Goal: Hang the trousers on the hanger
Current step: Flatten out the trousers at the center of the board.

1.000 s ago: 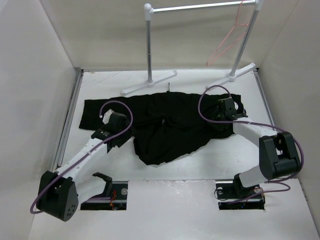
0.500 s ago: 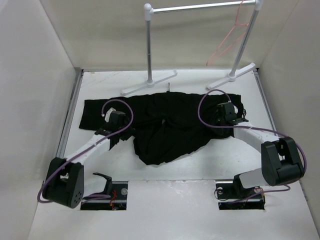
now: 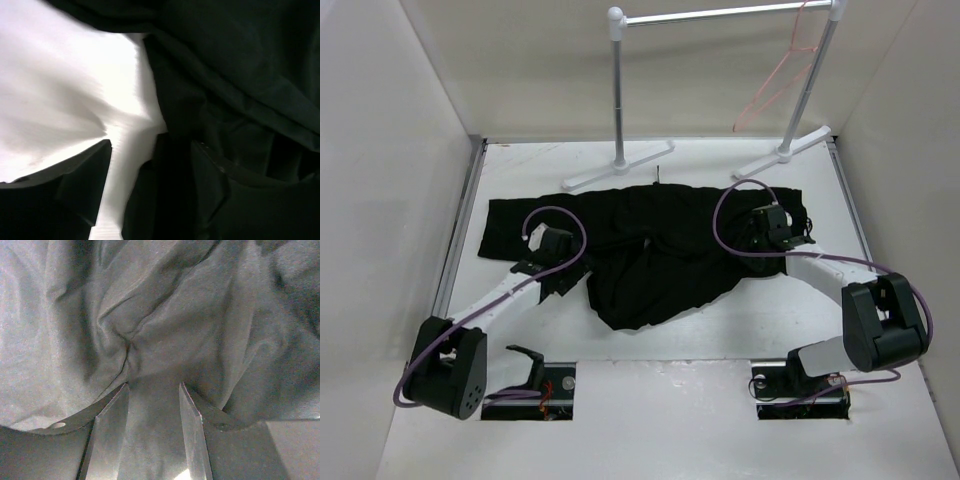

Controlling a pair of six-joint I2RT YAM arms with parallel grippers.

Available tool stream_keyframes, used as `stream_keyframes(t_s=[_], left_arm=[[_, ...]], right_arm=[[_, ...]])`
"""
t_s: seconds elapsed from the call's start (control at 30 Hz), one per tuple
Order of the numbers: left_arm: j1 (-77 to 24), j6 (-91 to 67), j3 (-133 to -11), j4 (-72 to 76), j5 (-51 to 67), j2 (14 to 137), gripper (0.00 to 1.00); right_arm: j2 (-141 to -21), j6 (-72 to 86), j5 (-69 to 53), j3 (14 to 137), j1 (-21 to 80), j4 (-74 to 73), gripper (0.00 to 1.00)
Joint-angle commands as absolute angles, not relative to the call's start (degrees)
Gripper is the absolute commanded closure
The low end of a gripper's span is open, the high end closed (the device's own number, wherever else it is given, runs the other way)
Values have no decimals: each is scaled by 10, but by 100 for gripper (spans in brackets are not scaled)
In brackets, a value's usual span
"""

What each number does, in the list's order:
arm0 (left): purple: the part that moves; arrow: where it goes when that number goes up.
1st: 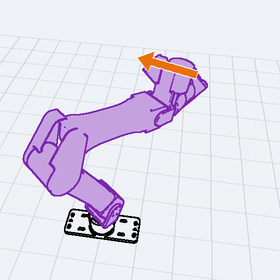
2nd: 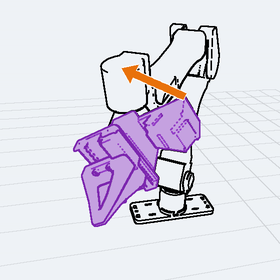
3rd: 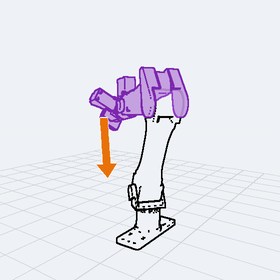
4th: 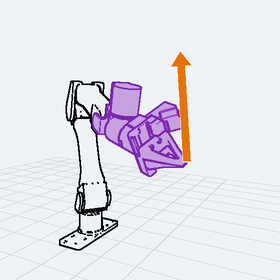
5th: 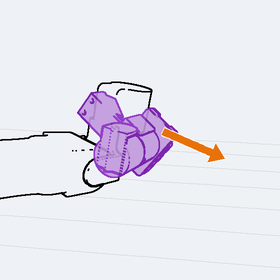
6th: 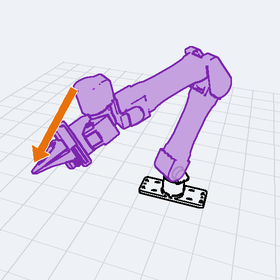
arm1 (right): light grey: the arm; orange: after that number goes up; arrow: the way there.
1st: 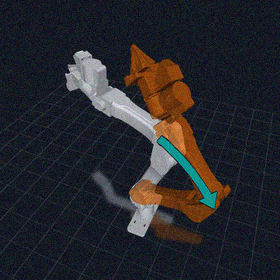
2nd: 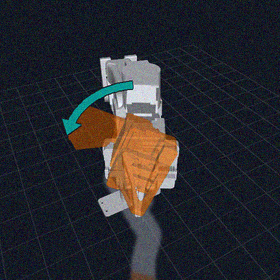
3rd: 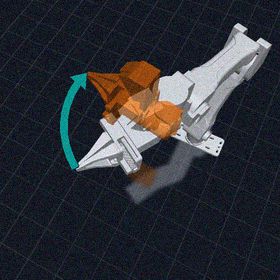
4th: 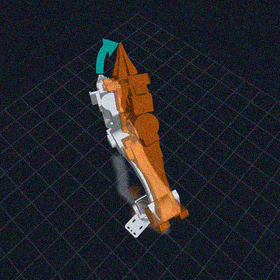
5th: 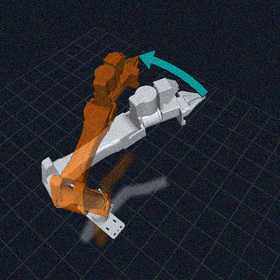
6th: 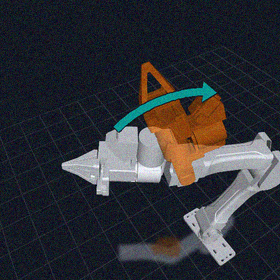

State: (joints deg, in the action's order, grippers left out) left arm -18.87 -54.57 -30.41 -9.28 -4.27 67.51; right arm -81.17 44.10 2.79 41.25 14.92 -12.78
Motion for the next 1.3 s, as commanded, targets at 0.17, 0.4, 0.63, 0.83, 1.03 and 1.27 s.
stream_keyframes(t_s=[0.17, 0.4, 0.63, 0.83, 1.03, 1.27], left_arm=[[-220, -560, -334, -7, -53, 747, 58], [-190, -563, -336, -29, -67, 722, 97], [-191, -548, -373, -254, -149, 526, 100], [-209, -563, -400, -422, -196, 423, 85], [-210, -557, -390, -219, -93, 539, 44], [-236, -533, -439, -138, -50, 752, 48]], right_arm=[[-787, 431, 18, 401, 156, -105, 50], [-780, 433, 18, 391, 156, -98, 50], [-775, 435, 11, 380, 156, -81, 50], [-773, 436, -9, 378, 152, -69, 50], [-784, 435, -18, 382, 156, -70, 50], [-768, 434, -18, 373, 156, -74, 50]])
